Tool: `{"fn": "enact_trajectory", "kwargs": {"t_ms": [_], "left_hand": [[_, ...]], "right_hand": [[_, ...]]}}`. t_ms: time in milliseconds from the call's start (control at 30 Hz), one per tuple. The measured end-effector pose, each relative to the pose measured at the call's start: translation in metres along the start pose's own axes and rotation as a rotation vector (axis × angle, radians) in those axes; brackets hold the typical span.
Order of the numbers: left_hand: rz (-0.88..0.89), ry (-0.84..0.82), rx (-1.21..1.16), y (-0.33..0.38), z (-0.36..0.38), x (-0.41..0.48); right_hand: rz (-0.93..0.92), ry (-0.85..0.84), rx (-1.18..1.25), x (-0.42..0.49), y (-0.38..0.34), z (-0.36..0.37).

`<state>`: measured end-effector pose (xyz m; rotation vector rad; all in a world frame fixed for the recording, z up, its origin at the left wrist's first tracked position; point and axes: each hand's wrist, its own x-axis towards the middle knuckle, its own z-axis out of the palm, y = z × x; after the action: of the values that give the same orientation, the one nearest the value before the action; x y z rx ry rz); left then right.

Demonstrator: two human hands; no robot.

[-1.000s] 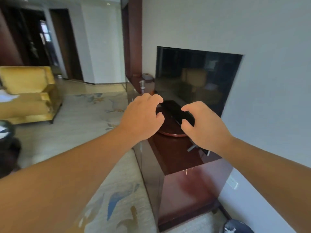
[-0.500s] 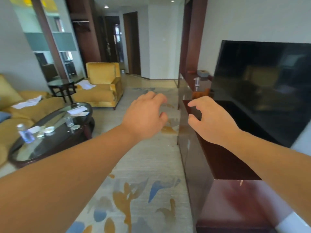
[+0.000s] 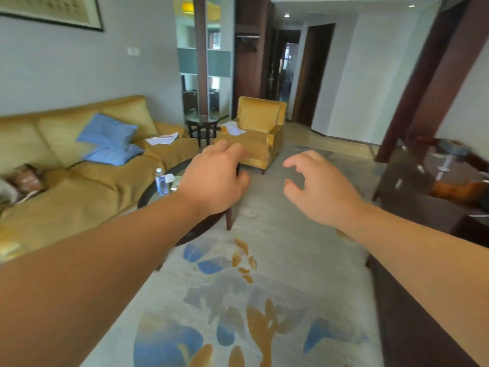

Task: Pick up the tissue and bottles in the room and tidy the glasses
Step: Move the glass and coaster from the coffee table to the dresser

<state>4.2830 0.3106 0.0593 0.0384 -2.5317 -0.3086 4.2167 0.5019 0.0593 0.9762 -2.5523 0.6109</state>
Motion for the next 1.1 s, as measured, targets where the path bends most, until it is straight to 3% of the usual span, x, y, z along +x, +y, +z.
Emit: {"fn": "enact_trajectory", "kwargs": {"t_ms": [200, 433, 800, 1100], "left_hand": [[-0.132, 0.023, 0.086, -0.114, -0.016, 0.009], [-0.285, 0.024, 0.148, -0.208, 0.005, 0.030], [-0.371, 0.034, 0.235, -0.268, 0.081, 0.161], [-0.379, 0.027, 0.212, -0.318, 0.148, 0.273]], "right_hand": [[-0.109, -0.079, 0.060, 0.077, -0.058, 0.077], [-0.191, -0.158, 0.094, 0.156, -0.068, 0.152], [-0.275, -0.177, 0.196, 0.317, 0.010, 0.223], [-0.230, -0.194, 0.209, 0.428, 0.073, 0.270]]}}
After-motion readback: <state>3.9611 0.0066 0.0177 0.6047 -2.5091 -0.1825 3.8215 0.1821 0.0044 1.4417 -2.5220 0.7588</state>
